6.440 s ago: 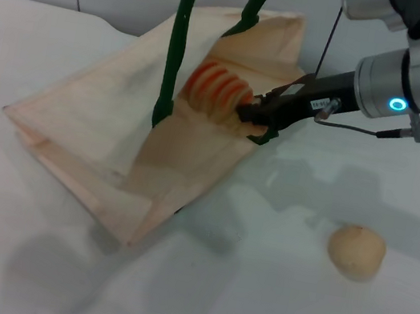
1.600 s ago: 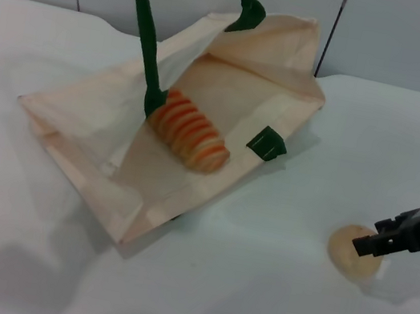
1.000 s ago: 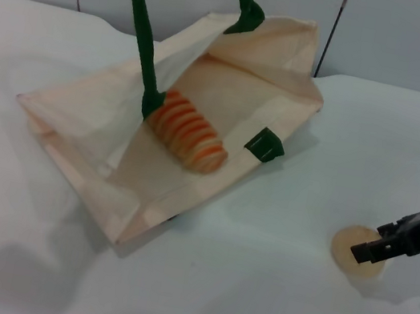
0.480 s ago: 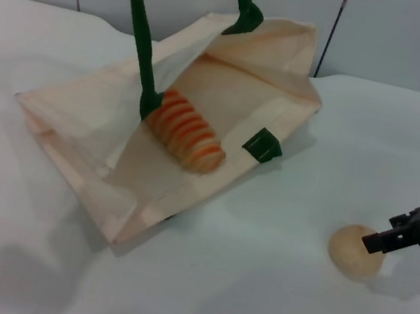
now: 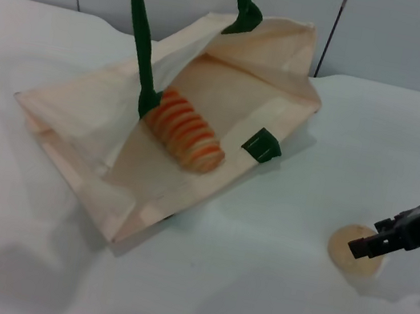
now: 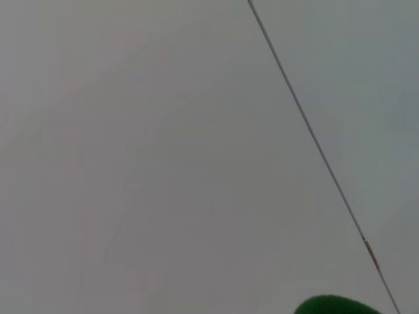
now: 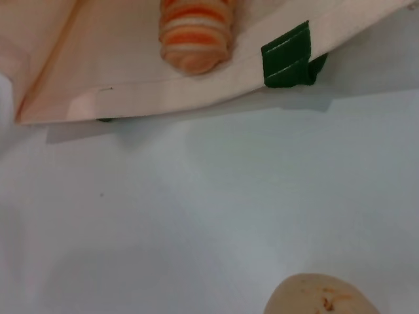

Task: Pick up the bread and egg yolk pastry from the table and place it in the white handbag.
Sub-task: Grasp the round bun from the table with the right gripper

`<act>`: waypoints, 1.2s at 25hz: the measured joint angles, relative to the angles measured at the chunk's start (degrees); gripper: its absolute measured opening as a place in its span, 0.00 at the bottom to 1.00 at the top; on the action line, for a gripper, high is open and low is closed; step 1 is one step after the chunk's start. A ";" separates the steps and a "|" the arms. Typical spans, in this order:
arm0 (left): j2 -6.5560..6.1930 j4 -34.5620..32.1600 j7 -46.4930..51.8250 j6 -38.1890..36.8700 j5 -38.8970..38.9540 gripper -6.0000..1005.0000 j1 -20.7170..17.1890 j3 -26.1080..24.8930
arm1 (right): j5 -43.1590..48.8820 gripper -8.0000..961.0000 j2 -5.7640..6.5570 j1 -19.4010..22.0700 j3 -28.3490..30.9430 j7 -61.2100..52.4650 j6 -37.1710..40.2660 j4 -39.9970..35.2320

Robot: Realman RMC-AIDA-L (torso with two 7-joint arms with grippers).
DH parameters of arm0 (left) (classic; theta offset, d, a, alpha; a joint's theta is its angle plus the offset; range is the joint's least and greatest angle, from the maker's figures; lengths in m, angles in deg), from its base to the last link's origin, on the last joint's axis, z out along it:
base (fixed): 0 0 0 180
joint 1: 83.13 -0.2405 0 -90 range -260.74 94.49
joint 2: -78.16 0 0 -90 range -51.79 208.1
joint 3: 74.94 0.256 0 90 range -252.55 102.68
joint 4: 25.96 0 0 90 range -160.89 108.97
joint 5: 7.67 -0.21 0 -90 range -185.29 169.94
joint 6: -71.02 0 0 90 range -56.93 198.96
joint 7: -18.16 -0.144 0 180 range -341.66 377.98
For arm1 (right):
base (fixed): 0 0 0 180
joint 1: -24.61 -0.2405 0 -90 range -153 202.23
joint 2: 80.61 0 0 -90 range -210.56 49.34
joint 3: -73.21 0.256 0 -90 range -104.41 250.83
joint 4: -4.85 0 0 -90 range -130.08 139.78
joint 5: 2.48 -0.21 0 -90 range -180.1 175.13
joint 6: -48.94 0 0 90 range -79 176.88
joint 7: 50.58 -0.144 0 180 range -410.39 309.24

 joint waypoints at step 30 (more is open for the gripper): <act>0.00 0.01 0.02 -0.37 0.00 0.14 -0.17 0.30 | 0.99 0.84 0.04 1.75 -0.42 -3.21 -7.59 -6.62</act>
